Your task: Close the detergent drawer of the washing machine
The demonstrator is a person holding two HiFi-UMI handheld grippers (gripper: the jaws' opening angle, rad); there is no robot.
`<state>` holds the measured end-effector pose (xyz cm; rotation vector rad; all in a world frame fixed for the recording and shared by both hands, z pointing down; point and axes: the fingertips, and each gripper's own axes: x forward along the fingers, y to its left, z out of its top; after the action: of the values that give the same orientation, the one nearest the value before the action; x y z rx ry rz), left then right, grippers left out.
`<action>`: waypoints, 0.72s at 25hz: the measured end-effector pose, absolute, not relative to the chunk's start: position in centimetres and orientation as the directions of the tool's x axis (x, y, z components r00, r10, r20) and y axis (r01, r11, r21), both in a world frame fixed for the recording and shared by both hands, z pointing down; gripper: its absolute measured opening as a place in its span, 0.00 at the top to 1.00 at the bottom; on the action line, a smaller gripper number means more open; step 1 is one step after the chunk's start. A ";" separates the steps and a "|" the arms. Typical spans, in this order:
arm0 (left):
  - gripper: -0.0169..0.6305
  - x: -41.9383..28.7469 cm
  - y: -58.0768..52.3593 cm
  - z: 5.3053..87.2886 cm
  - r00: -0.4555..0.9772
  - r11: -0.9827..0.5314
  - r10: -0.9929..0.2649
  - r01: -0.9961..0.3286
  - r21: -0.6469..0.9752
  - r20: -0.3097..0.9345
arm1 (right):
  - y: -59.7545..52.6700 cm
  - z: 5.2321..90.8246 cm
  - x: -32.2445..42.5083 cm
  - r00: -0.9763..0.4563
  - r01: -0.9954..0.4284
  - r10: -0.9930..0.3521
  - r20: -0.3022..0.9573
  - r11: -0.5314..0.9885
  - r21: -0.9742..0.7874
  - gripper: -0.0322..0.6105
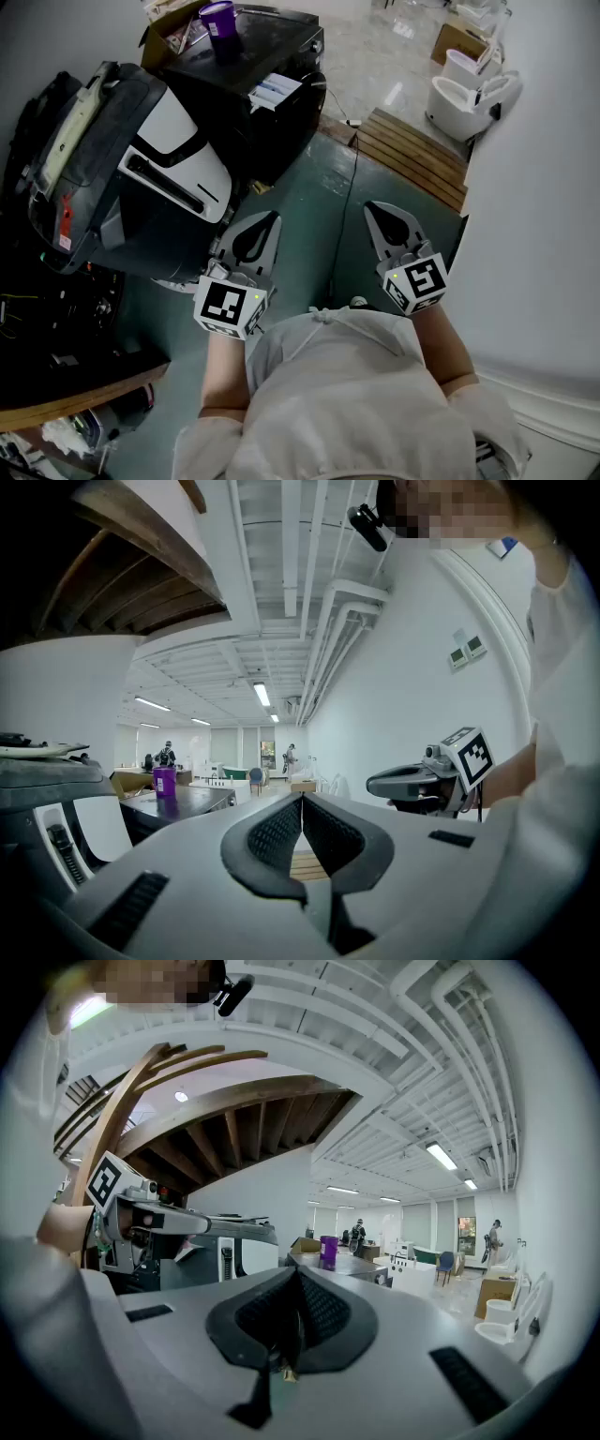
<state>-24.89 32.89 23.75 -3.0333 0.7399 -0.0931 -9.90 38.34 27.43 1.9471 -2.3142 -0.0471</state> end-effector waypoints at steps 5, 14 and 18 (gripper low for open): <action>0.94 -25.2 32.3 23.6 0.884 -0.885 -0.466 -0.466 -0.012 0.045 | 38.2 27.4 -9.7 -0.144 -0.984 -0.987 0.071 0.150 0.091 0.95; 0.94 -25.3 31.8 24.3 0.882 -0.883 -0.470 -0.470 -0.007 0.048 | 37.4 27.7 -9.6 -0.129 -0.987 -0.988 0.079 0.135 0.083 0.95; 0.94 -24.8 30.9 25.1 0.878 -0.879 -0.476 -0.476 -0.008 0.058 | 36.5 28.1 -8.9 -0.119 -0.990 -0.989 0.083 0.125 0.065 0.95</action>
<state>-24.83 30.89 25.14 -3.0499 0.7728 -0.0914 -8.86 36.54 28.06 2.0112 -2.2740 0.0099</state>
